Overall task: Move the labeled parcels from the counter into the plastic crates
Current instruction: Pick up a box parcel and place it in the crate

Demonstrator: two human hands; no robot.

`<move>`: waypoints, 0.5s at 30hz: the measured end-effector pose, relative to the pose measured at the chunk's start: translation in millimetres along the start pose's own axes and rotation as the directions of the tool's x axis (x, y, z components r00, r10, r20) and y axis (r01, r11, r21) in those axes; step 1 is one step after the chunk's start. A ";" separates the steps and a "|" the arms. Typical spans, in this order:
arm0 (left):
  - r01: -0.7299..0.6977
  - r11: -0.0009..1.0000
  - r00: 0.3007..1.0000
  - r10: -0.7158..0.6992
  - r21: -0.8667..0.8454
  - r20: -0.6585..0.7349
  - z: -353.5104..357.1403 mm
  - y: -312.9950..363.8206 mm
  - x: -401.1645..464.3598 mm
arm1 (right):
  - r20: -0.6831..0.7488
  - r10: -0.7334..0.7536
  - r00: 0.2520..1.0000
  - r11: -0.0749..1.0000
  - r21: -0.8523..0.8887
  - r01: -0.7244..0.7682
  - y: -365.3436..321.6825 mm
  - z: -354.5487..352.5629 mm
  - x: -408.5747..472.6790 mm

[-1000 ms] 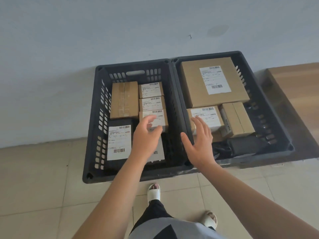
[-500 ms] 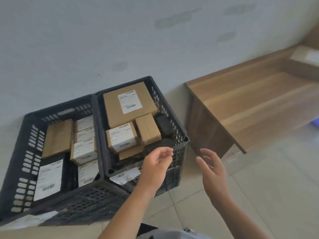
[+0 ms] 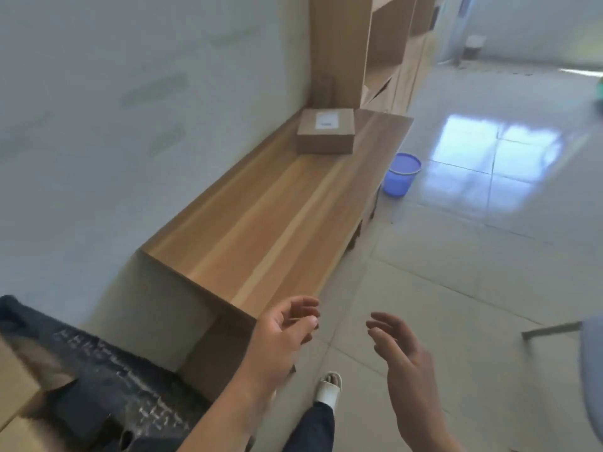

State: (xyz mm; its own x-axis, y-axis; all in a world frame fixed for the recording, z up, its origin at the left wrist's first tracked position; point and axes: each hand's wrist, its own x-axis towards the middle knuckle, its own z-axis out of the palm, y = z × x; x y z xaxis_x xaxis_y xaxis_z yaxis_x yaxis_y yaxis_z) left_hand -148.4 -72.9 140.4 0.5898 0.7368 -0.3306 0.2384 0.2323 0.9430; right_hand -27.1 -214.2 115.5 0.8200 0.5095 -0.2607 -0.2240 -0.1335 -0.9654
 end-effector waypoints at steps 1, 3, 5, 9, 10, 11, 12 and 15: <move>-0.004 1.000 1.000 0.004 0.001 0.027 12.6 6.8 23.5 | -0.027 -0.010 1.000 1.000 -0.005 0.010 -7.3 -6.3 20.1; -0.010 1.000 0.997 0.011 -0.009 0.071 35.9 21.6 70.8 | -0.084 -0.024 0.996 1.000 -0.018 0.023 -23.9 -17.6 63.5; -0.002 0.999 0.996 0.005 -0.036 0.092 55.4 37.3 114.9 | -0.137 -0.030 0.990 0.999 -0.033 0.026 -42.1 -27.2 105.0; 0.023 0.996 0.989 -0.010 -0.083 0.151 88.5 68.0 187.9 | -0.212 -0.045 0.976 0.998 -0.046 0.036 -79.6 -42.1 170.3; 0.028 0.997 0.987 -0.015 -0.077 0.157 96.1 74.8 205.9 | -0.229 -0.042 0.972 0.999 -0.038 0.034 -85.1 -46.8 185.8; 0.034 0.997 0.987 -0.023 -0.064 0.160 104.4 81.0 223.2 | -0.249 -0.038 0.968 0.999 -0.038 0.030 -87.6 -52.6 201.1; 0.039 0.998 0.986 -0.030 -0.048 0.164 112.9 86.7 238.6 | -0.268 -0.028 0.963 0.999 -0.028 0.022 -90.3 -58.2 214.7; 0.047 0.999 0.976 -0.043 -0.011 0.213 141.6 101.8 275.4 | -0.313 0.003 0.950 1.000 0.010 0.000 -98.1 -74.9 251.2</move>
State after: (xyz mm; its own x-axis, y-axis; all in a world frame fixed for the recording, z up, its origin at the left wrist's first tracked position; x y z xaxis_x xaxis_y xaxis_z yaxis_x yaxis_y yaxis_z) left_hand 147.6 63.8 139.9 0.7295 0.5742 -0.3718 0.2572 0.2734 0.9269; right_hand 240.2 -136.9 144.4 0.9431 0.2172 -0.2517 -0.2289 -0.1250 -0.9654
